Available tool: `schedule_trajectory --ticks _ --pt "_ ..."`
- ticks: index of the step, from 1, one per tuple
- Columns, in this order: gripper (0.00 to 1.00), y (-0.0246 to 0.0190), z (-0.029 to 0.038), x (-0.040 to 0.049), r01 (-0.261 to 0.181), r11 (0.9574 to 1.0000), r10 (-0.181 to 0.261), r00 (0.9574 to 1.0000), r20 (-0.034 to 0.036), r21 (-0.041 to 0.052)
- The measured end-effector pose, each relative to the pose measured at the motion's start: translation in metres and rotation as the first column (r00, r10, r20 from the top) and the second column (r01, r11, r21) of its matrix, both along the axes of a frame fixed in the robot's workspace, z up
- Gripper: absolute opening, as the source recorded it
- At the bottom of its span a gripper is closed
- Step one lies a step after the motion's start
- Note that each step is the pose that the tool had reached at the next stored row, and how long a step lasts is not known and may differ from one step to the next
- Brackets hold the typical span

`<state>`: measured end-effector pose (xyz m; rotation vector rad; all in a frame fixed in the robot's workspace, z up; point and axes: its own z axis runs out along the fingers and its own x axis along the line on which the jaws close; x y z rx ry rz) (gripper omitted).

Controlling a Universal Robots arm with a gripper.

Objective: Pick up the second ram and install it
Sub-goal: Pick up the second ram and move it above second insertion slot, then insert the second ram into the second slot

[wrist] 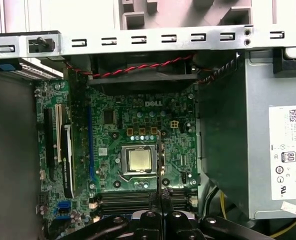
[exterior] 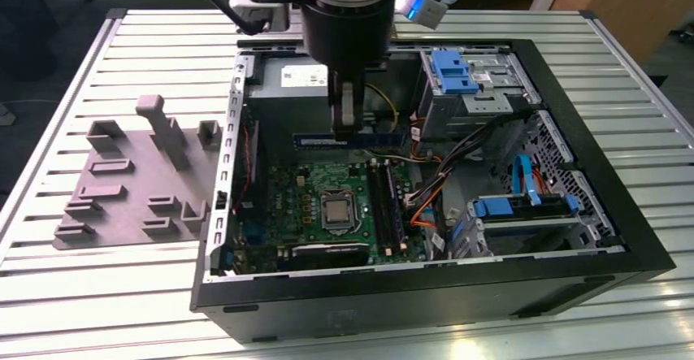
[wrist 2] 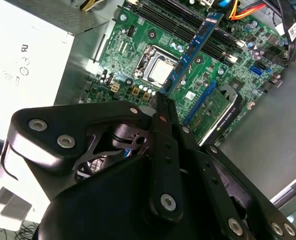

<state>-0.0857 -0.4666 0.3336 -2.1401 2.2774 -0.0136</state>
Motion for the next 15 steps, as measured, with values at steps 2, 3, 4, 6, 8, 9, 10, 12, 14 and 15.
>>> schedule_trajectory --ticks 2,3,4,6,8,9,10,12,14,15 --pt "0.11 -0.0003 -0.0012 0.0001 0.000 1.0000 0.000 1.0000 -0.0004 -0.0004" --pt "0.11 -0.0005 -0.0019 0.0002 0.000 1.0000 0.000 1.0000 -0.0005 -0.0004" --pt "0.11 -0.0006 -0.0026 0.0002 0.001 1.0000 -0.001 1.0000 -0.0008 -0.0004" --pt "0.11 -0.0009 -0.0040 0.0003 0.001 1.0000 -0.001 1.0000 -0.0011 -0.0006" --pt "0.11 -0.0010 -0.0052 0.0004 0.001 1.0000 -0.001 1.0000 -0.0012 -0.0006" --pt "0.11 -0.0010 -0.0054 0.0004 0.001 1.0000 -0.001 1.0000 -0.0013 -0.0008" --pt "0.11 -0.0010 -0.0054 0.0004 0.001 1.0000 -0.001 1.0000 -0.0014 -0.0008" --pt "0.11 -0.0010 -0.0058 0.0004 0.001 1.0000 -0.001 1.0000 -0.0013 -0.0006" --pt "0.11 -0.0010 -0.0058 0.0004 0.001 1.0000 -0.001 1.0000 -0.0013 -0.0006" --pt "0.11 -0.0010 -0.0058 0.0004 0.001 1.0000 -0.001 1.0000 -0.0012 -0.0006"
